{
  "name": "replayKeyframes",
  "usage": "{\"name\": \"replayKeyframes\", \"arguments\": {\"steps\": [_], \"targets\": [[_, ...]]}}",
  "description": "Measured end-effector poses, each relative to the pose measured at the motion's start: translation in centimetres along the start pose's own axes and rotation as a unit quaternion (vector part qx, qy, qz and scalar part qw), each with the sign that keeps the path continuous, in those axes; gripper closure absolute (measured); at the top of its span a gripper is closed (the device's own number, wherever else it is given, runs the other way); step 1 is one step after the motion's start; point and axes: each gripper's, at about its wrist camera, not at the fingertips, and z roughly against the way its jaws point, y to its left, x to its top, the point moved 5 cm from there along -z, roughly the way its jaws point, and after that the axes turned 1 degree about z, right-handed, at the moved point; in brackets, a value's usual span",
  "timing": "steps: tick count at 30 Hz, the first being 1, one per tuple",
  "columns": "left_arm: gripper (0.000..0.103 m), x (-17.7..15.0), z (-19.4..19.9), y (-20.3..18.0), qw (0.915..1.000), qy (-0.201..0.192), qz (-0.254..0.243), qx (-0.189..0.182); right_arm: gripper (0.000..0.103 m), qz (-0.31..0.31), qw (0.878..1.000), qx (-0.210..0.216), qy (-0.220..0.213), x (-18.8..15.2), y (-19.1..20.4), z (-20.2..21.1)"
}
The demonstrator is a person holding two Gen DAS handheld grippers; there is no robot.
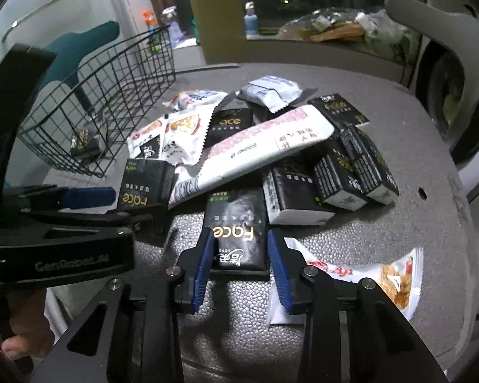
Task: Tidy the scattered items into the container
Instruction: 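Return the right gripper to the pile and grasp another Face pack, then carry the second Face pack into the basket and release it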
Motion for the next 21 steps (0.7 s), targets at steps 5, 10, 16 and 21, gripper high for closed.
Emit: {"name": "replayKeyframes", "arguments": {"steps": [5,10,16,21], "targets": [[0.029,0.6,-0.9,-0.1,1.0,0.001,-0.001,0.005,0.051,0.014,1.0,-0.013,0.005,-0.2,1.0,-0.8],[0.051,0.6,-1.2,-0.4,0.9998,0.004,-0.018,0.008,0.051,0.011,1.0,-0.015,0.011,-0.3,0.9,-1.4],[0.051,0.4,-0.9,-0.1,0.9998,0.009,-0.018,0.005,0.054,0.009,1.0,-0.013,0.018,-0.5,0.9,-1.6],[0.051,-0.1,0.5,0.2,0.9997,0.007,-0.025,0.0,0.055,-0.001,1.0,0.004,0.019,-0.9,1.1,-0.5]]}}
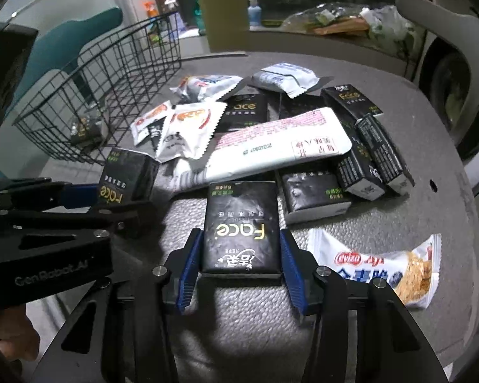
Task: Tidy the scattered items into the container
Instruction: 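Carry the second Face pack into the basket and release it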
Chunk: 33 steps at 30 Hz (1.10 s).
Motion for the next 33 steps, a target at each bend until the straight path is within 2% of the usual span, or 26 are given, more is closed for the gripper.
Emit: {"name": "replayKeyframes", "arguments": {"steps": [4,8,11,12,18,21,25,29,33], "targets": [[0.051,-0.6,1.7,0.4,1.0,-0.005,0.002,-0.007,0.055,-0.008,1.0,0.01,-0.005,-0.2,0.3,1.8],[0.051,-0.6,4.4,0.3,0.9996,-0.019,0.001,-0.02,0.055,-0.012,0.999,0.021,-0.032,0.6,1.2,4.7],[0.051,0.8,7.0,0.1,0.9985,-0.051,-0.002,-0.019,0.055,0.001,0.998,0.023,-0.065,2.7,2.5,7.1],[0.051,0.4,7.9,0.2,0.9981,-0.058,-0.001,-0.021,0.055,0.006,0.997,0.025,-0.075,3.7,3.0,7.9],[0.051,3.7,13.3,5.5,0.9936,-0.108,0.034,-0.01,0.055,0.031,0.989,0.056,-0.13,10.1,7.1,10.3],[0.051,5.5,14.7,9.5,0.9907,-0.12,0.063,0.012,0.055,0.052,0.987,0.082,-0.13,12.9,10.3,9.2],[0.051,6.5,13.6,14.5,0.9887,-0.105,0.099,0.039,0.055,0.084,0.983,0.108,-0.125,15.1,15.1,7.0],[0.051,6.6,11.3,18.2,0.9859,-0.085,0.13,0.063,0.055,0.087,0.985,0.114,-0.096,15.4,17.3,4.0],[0.051,6.4,9.7,19.1,0.9862,-0.068,0.134,0.069,0.055,0.086,0.987,0.109,-0.082,15.2,18.1,2.0]]}}
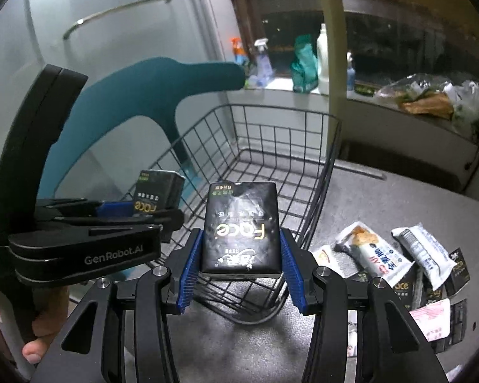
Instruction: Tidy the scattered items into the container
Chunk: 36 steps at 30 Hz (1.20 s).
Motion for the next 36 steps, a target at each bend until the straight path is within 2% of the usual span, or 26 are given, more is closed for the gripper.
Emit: {"name": "replayKeyframes", "arguments": {"steps": [6,12,16,21,25,30,34,36], "targets": [[0.051,-0.1,-1.6,1.4,0.9997,0.016,0.017,-0.006,0.054,0.003,1.0,-0.012,0.008,0.2,0.0,-1.3],[0.047,0.0,-1.1,1.6,0.9999,0.007,0.015,-0.001,0.054,-0.001,1.0,-0.005,0.0,0.4,-0.1,-1.0],[0.045,-0.2,-0.9,1.6,0.9999,0.008,0.012,-0.003,0.054,-0.007,1.0,-0.003,-0.008,0.4,-0.4,0.1],[0.045,-1.1,0.6,0.6,0.9998,0.004,0.006,-0.017,0.054,-0.023,0.999,-0.011,-0.021,-0.5,-2.1,3.9],[0.045,-3.1,2.6,-2.4,0.999,-0.001,-0.025,-0.038,0.054,-0.03,0.998,-0.043,-0.032,-2.8,-5.1,7.7],[0.045,-6.8,4.0,-8.4,0.9944,0.011,-0.08,-0.068,0.048,-0.063,0.995,-0.082,-0.004,-8.1,-9.8,10.6],[0.04,-9.5,3.7,-13.2,0.9877,0.031,-0.12,-0.095,0.048,-0.082,0.99,-0.111,0.014,-11.6,-13.1,11.6],[0.039,-10.6,2.8,-15.3,0.986,0.04,-0.133,-0.092,0.048,-0.093,0.988,-0.119,0.022,-12.9,-14.7,11.6]]}}
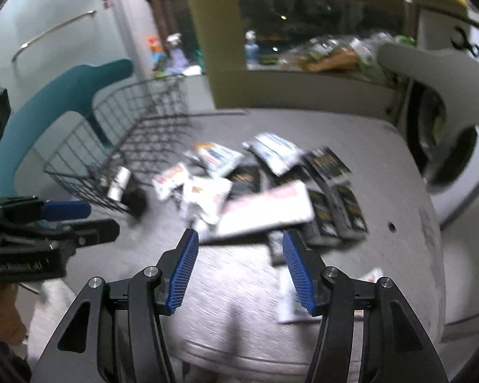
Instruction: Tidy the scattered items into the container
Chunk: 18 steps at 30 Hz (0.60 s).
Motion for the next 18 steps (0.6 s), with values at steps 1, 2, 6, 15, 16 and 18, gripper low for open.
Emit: {"name": "replayKeyframes", "arguments": {"steps": [1,2,6,15,16,18], "targets": [[0.039,-0.2,-0.8,-0.8,1.0,0.008,-0.002,-0.001,0.048,-0.002,1.0,-0.003,0.003,-0.2,-0.6,-0.2],[0.039,-0.3,-1.4,-1.3,0.9999,0.012,-0.003,-0.003,0.048,-0.004,1.0,-0.012,0.008,-0.5,-1.4,-0.4],[0.039,-0.6,-3.8,-3.4,0.9995,0.026,-0.016,0.0,0.048,-0.021,0.999,-0.038,0.021,-1.6,-3.9,-0.8],[0.039,-1.7,-7.3,-4.2,0.9979,0.059,-0.026,0.006,0.048,-0.027,0.997,-0.065,0.026,-1.3,-6.3,-3.0],[0.039,-1.6,-7.6,-4.1,0.9979,0.061,-0.021,0.004,0.048,-0.029,0.997,-0.065,0.026,-1.0,-6.2,-3.3],[0.039,-1.6,-7.5,-3.5,0.998,0.061,-0.014,0.002,0.048,-0.035,0.997,-0.068,0.02,-0.4,-6.8,-3.5]]}}
